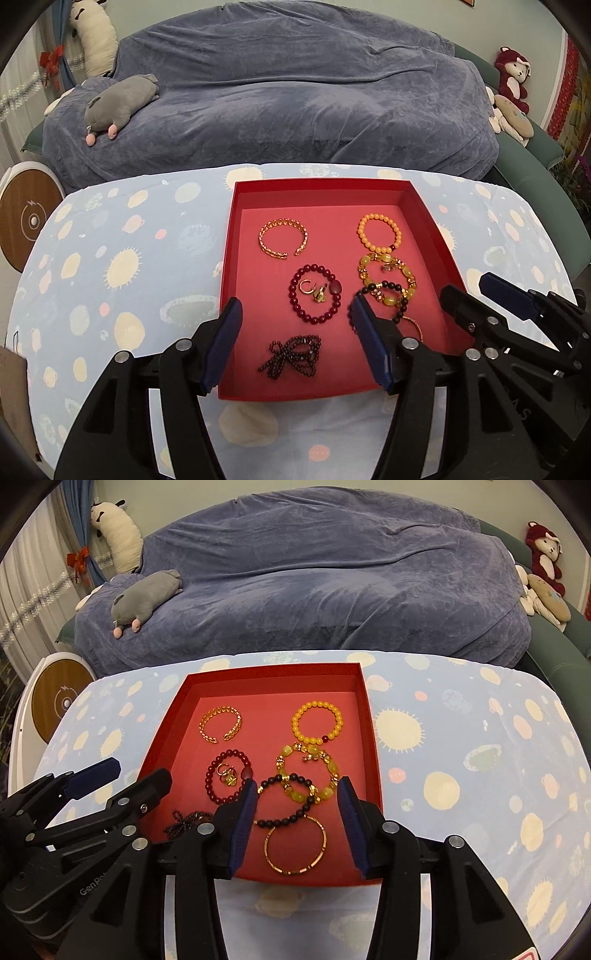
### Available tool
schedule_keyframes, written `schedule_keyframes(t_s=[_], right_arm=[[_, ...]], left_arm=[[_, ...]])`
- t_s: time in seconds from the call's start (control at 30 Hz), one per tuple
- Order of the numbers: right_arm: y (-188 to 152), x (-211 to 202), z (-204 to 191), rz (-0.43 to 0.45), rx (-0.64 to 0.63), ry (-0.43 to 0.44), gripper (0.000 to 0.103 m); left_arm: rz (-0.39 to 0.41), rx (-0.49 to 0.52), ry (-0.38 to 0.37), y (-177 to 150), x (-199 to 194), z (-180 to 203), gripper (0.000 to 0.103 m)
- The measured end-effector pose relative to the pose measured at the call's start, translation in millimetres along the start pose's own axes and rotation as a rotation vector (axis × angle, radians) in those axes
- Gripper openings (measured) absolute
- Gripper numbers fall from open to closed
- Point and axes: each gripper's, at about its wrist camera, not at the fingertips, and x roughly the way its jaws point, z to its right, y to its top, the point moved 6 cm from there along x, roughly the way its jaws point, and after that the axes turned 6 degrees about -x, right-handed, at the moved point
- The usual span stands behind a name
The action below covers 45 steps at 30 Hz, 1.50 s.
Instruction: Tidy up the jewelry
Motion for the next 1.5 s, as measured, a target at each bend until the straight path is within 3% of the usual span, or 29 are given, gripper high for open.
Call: schedule_keyframes(t_s=[0.3,0.63,0.83,1.03,1.13,1.5], right_arm=[[-32,-41,-4,0.016,0.024,-0.027,0.054],[-63,-64,-3,0.022,0.049,-0.061,0.072],[-77,-72,-3,0.014,0.038,-0.073,0.084],[-87,-75,-5,0.000,0.040,-0.071,0.086],[-90,-78,-6,0.020,0.042,-0.063,0.097],[-94,-82,-4,0.034,0.047,-0.081,0.096]], left_arm=[[0.003,-0.022,0.030,-33,-36,-6,0.072],[0.001,-0.036,0.084,-61,-57,-19,0.090],[-0.012,-0.053,0.096,-74,-62,-23,0.092],[-0.018,-0.056,0.104,-87,-66,-27,0.094],[-0.014,-0.071,0.115,-91,-68,-30,0.096],[-0.014,-0.067,0.122,-95,-71,-31,0.096]])
